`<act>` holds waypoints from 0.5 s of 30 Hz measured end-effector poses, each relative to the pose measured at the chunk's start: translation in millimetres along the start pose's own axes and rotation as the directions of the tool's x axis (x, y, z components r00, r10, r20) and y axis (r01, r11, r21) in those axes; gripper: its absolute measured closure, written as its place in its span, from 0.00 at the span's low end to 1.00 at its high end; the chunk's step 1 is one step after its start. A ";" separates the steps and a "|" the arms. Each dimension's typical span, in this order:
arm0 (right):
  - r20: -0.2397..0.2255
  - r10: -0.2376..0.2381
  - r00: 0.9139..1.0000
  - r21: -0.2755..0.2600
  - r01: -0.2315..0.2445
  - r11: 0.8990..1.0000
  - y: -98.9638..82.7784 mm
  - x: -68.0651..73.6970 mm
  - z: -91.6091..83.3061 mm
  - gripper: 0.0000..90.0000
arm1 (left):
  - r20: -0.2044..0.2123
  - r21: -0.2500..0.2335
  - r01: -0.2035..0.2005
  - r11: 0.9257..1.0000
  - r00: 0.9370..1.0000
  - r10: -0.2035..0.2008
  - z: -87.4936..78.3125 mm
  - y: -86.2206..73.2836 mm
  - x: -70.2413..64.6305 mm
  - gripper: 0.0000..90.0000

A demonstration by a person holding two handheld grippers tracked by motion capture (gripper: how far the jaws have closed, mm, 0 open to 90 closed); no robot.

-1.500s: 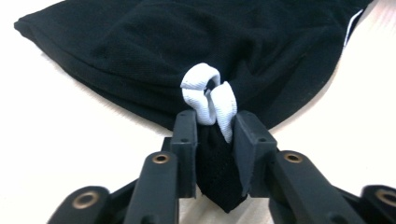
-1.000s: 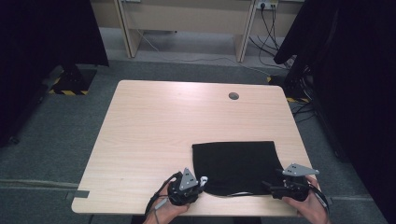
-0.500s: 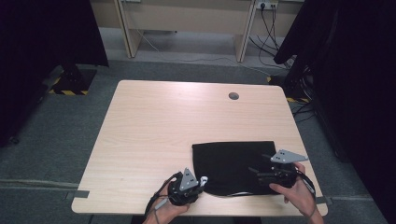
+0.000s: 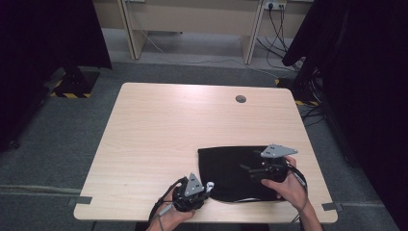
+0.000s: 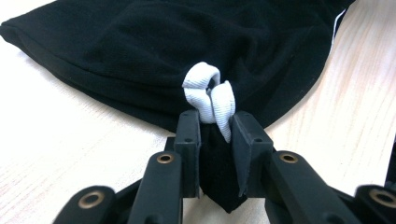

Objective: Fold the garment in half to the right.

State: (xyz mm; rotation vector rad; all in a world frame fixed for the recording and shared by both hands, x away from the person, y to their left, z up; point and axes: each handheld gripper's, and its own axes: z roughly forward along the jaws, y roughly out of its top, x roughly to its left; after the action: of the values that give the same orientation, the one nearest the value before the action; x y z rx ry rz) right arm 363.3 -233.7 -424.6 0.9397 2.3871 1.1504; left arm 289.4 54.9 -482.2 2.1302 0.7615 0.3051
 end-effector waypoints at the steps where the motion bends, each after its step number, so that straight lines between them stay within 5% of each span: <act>1: -0.005 -0.002 1.000 -0.001 0.002 1.000 2.4 0.9 2.7 0.28 | -0.001 0.000 -0.003 1.000 1.000 0.003 0.0 0.0 -0.3 0.81; 15: -0.062 -0.033 0.998 0.002 0.033 0.999 33.4 11.5 38.9 0.29 | 0.008 -0.002 0.007 1.000 1.000 -0.007 -0.1 -0.3 0.9 0.81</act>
State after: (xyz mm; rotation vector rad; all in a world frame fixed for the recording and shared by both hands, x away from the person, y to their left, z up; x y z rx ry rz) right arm 390.0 -188.5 -422.6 0.8747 2.4442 1.1802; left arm 290.0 55.7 -482.4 2.1251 0.7638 0.2939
